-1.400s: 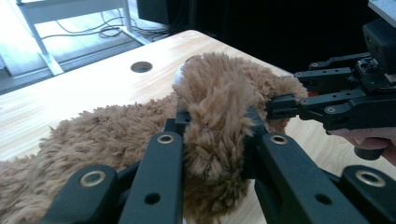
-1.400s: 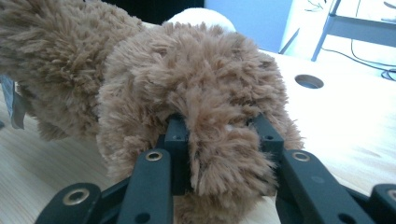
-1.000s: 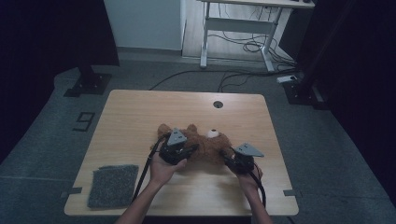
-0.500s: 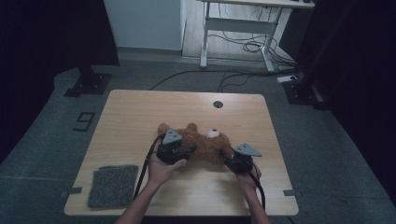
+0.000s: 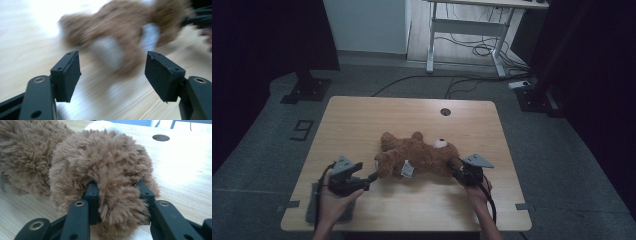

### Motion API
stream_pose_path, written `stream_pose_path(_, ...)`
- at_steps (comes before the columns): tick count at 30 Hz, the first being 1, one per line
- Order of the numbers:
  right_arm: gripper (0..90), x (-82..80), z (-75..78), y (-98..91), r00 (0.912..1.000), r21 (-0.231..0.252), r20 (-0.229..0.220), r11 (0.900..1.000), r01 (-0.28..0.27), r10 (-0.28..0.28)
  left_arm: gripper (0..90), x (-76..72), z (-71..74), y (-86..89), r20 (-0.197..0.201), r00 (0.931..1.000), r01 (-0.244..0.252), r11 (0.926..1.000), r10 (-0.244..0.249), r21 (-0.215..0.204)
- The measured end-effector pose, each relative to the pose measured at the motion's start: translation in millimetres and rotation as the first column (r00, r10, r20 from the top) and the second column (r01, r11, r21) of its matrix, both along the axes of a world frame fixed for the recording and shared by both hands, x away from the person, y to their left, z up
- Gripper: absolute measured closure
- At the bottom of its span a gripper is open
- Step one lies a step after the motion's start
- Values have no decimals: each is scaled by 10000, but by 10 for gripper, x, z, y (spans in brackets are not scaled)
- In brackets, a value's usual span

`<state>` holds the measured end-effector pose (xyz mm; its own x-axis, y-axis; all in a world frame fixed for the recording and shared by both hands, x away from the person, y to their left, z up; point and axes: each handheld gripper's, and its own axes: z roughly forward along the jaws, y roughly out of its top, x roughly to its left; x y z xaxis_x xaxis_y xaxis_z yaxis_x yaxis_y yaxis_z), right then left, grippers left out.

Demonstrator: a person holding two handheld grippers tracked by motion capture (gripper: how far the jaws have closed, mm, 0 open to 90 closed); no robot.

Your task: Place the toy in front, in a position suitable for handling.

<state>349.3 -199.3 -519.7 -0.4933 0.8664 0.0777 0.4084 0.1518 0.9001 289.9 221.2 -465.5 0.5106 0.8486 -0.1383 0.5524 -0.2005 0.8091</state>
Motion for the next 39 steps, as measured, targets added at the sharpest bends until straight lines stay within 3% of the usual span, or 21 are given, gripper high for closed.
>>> stream_pose_path(3,631,-5,-5,-5,10000,89,-48,10000,0,0,273,-33,-39,237,-54,9958,-910,9952,913,362)
stream_pose_path(8,629,-6,-9,-4,10000,99,-21,10000,3,-3,264,-47,-179,408,-767,9904,-1078,9898,1150,928)
stream_pose_path(11,628,-12,-12,-4,10000,63,19,10000,-10,10,241,-58,-244,388,-988,9891,-960,9873,1088,1262)
stream_pose_path(15,623,-20,-12,-6,10000,57,9,10000,-26,26,240,-89,-308,374,-935,9864,-1220,9836,1350,1330)
stream_pose_path(19,620,-25,-15,-13,10000,89,-23,9999,-52,53,211,-114,-388,342,-1172,9825,-1263,9803,1447,1516)
stream_pose_path(27,614,-29,-20,-31,9998,162,-67,9997,-160,161,177,-136,-616,200,-1637,9706,-1297,9560,1767,2630)
stream_pose_path(31,613,-47,-30,-27,9999,145,-9,9998,-152,152,255,-121,-678,217,-1682,9655,-1435,9451,1988,2936)
stream_pose_path(35,612,-45,-30,-28,9999,147,-8,9998,-144,144,333,-109,-671,252,-1624,9665,-1453,9453,1987,2920)
stream_pose_path(38,611,-52,-32,-28,9999,142,-9,9998,-129,129,492,-112,-668,294,-1379,9677,-1624,9402,2111,2993)
stream_pose_path(39,610,-53,-33,-27,9999,155,-3,9998,-117,117,584,-113,-667,314,-1291,9670,-1718,9363,2197,3063)
